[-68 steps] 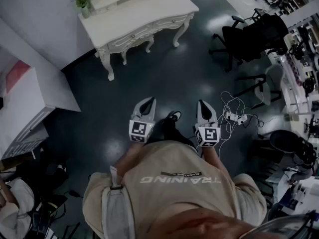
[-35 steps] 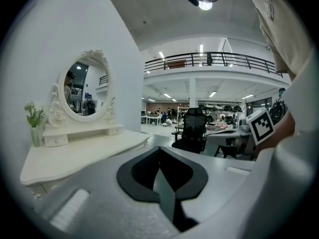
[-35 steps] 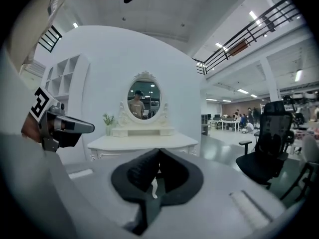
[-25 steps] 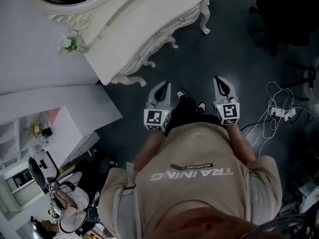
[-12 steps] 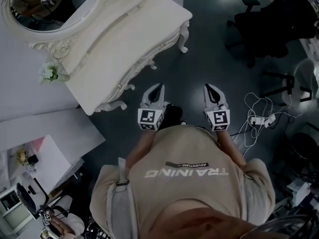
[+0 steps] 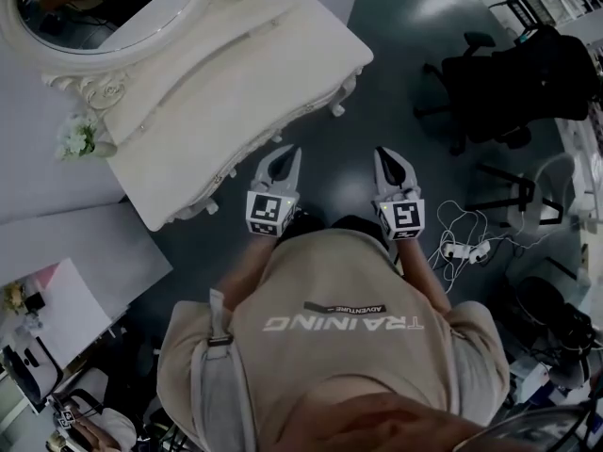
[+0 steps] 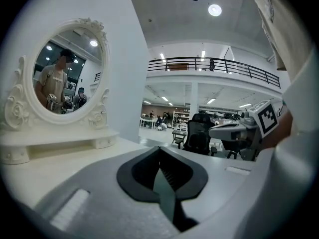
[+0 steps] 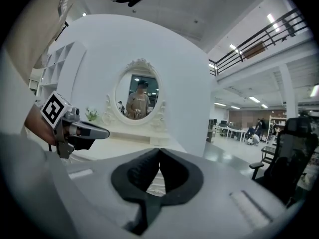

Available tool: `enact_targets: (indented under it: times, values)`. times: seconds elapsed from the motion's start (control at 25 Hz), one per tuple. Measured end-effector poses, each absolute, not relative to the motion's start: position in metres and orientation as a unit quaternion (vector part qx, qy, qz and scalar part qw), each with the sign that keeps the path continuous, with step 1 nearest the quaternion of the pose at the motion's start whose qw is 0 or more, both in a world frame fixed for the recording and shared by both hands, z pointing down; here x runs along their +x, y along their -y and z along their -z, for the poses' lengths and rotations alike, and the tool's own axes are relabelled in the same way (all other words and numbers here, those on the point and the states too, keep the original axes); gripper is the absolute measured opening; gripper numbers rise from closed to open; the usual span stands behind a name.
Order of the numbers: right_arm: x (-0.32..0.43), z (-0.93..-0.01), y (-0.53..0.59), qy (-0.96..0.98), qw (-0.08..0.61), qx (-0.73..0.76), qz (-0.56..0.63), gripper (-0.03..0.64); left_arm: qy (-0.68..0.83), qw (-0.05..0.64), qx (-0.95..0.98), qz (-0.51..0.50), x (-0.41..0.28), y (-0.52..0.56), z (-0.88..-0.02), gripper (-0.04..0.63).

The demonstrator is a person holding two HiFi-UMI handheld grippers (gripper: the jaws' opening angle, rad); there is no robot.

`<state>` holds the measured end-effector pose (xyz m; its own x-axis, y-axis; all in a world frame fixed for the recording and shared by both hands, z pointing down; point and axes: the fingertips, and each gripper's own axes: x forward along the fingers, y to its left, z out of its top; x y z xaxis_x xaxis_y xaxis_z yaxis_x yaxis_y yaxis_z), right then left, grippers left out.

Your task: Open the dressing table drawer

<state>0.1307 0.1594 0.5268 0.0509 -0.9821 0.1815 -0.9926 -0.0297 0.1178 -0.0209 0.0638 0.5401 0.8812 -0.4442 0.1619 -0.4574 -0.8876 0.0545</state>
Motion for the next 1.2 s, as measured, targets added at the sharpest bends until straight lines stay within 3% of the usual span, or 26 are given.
enact_targets:
  times: [0.2,0.4,0.56,1.2]
  values:
    - [0.137,-0.540,-0.113,0.710,0.109,0.694,-0.054,0.003,0.268,0.058,0.959,-0.065,-0.033,-0.037,-0.542,0.008]
    - [0.127,-0.532,-0.056,0.759,0.159,0.631,-0.007,0.003,0.321,0.090,0.940,-0.072,-0.040,-0.007,-0.551,0.008]
    - [0.133,-0.516,0.009,0.786,0.141,0.602,-0.015,0.003,0.364,0.098,0.923,-0.074,-0.037,0.037,-0.533,0.008]
    - [0.253,-0.543,0.189,0.875,0.122,0.468,-0.033,0.003,0.529,0.075,0.841,-0.086,0.061,0.187,-0.495,0.008]
